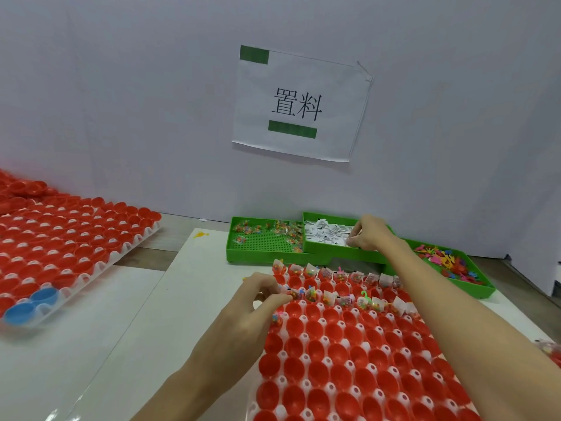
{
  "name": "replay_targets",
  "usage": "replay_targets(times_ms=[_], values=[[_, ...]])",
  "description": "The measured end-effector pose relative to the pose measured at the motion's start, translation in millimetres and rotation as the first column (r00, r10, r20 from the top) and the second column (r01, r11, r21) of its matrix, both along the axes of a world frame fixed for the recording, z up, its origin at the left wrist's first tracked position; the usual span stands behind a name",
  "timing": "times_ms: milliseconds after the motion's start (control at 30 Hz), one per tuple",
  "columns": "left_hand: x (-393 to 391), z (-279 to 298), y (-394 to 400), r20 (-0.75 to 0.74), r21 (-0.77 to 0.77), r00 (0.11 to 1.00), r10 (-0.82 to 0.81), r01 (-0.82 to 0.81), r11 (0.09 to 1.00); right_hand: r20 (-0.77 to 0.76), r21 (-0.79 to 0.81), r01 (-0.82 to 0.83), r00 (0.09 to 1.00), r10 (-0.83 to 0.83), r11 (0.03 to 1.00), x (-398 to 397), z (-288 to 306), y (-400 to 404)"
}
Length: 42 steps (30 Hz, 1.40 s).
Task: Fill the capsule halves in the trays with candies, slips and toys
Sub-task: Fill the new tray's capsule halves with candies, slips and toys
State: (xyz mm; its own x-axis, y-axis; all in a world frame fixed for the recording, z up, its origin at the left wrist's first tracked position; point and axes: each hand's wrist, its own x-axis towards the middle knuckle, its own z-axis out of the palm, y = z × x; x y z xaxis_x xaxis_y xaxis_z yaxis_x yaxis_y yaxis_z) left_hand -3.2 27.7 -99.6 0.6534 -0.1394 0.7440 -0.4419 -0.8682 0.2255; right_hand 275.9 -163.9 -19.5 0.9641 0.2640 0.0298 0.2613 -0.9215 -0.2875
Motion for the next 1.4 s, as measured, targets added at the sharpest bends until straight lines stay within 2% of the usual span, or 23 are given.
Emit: replay_targets(times_ms=[233, 400, 467, 533, 600, 667, 733, 800, 867, 967, 1133, 1233, 1300, 1400], values=[[2, -1, 2, 0.028, -0.012, 0.999, 0.022, -0.021, 1.000, 0.144, 0.197, -0.023, 0.990, -0.006, 0.980, 5, -15, -16], [2, 0, 1, 0.054, -0.041, 0.998, 0.011, -0.009, 0.999, 0.271, 0.369, -0.069, 0.962, -0.036, 0.927, -5, -23, -28], [2, 2, -2, 0.067, -0.154, 0.998, -0.003, 0.013, 0.988, 0.266, 0.507, -0.081, 0.962, -0.066, 0.858, -19, -19, -32], [0, 4, -8, 0.040, -0.362, 0.999, -0.031, 0.044, 0.931, 0.235, 0.599, -0.099, 0.970, -0.057, 0.794, -41, -13, -35], [-3, 7, -14, -0.018, -0.571, 0.996, -0.087, 0.061, 0.819, 0.194, 0.648, -0.132, 0.981, 0.005, 0.750, -70, -7, -39], [-6, 10, -19, -0.067, -0.702, 0.984, -0.166, 0.072, 0.709, 0.140, 0.692, -0.179, 0.984, 0.113, 0.700, -103, -2, -45], [-8, 13, -24, -0.072, -0.746, 0.969, -0.238, 0.106, 0.658, 0.089, 0.683, -0.258, 0.958, 0.273, 0.683, -136, 3, -50], [-11, 17, -29, -0.060, -0.737, 0.956, -0.286, 0.151, 0.659, 0.051, 0.632, -0.357, 0.905, 0.422, 0.688, -165, 6, -53], [-12, 20, -32, -0.046, -0.709, 0.947, -0.318, 0.193, 0.679, 0.065, 0.589, -0.431, 0.868, 0.492, 0.684, -190, 5, -52], [-15, 20, -36, -0.047, -0.656, 0.942, -0.332, 0.222, 0.721, 0.141, 0.516, -0.489, 0.858, 0.494, 0.703, -213, -2, -51], [-18, 18, -42, -0.049, -0.570, 0.956, -0.290, 0.212, 0.794, 0.204, 0.304, -0.577, 0.817, 0.540, 0.758, -225, -16, -48], [-20, 18, -43, -0.005, -0.449, 0.974, -0.228, 0.202, 0.870, 0.246, 0.214, -0.604, 0.794, 0.556, 0.767, -232, -24, -46], [-20, 18, -45, 0.004, -0.394, 0.974, -0.226, 0.209, 0.895, 0.264, 0.182, -0.598, 0.794, 0.547, 0.780, -235, -26, -46], [-21, 19, -49, -0.002, -0.361, 0.976, -0.218, 0.203, 0.910, 0.253, 0.215, -0.598, 0.798, 0.547, 0.772, -236, -24, -49]])
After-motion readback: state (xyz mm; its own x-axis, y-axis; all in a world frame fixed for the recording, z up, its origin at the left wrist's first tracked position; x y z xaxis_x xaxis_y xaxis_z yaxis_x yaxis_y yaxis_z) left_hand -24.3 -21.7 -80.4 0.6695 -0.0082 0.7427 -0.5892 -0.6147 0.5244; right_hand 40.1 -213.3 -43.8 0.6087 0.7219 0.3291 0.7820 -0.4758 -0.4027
